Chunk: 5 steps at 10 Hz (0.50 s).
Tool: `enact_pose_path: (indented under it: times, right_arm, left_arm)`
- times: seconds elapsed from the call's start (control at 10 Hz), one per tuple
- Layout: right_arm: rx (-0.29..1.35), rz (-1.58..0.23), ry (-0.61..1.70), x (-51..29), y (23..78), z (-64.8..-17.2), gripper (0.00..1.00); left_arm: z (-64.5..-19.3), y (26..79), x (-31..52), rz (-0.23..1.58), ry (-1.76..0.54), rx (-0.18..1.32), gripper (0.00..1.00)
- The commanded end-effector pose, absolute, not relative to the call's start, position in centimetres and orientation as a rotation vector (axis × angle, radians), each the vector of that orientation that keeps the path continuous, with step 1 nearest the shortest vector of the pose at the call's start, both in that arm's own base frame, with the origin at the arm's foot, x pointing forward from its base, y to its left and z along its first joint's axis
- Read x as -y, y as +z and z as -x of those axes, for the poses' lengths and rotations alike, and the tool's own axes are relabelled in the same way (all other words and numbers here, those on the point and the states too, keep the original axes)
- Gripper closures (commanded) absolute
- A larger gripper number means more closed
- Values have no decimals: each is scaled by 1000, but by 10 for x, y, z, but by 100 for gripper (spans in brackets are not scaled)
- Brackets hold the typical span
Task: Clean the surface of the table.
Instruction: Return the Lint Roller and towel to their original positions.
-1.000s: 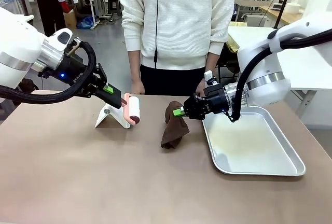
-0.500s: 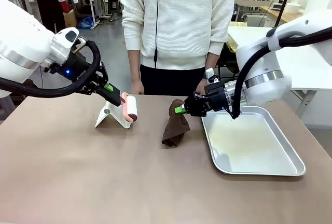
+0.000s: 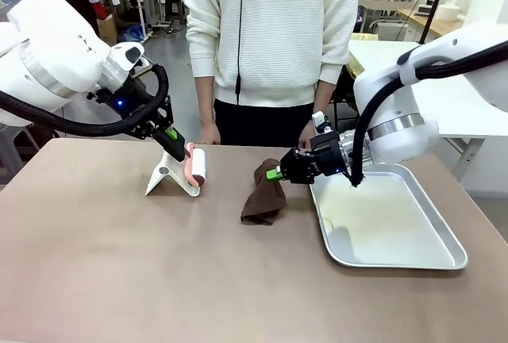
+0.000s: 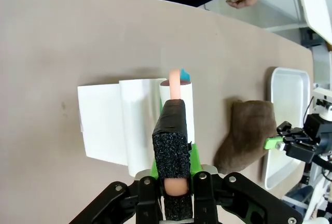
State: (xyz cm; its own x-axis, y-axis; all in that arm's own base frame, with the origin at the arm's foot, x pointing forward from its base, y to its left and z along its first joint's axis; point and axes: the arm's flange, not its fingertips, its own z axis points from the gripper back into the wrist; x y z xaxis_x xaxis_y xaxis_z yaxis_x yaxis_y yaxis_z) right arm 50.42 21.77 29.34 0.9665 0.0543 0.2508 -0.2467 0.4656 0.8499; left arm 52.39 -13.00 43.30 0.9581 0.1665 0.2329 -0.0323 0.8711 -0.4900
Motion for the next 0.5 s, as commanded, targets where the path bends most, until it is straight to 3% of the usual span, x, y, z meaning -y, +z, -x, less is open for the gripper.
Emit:
enact_pose_path:
  times: [0.0, 0.4]
  right_arm:
    - [169, -1092, 158, -223, 289, -517, 94]
    - [159, -1103, 157, -223, 284, -519, 94]
  left_arm:
    - [-532, 438, 132, 498, 69, 283, 78]
    - [-536, 422, 127, 493, 99, 237, 78]
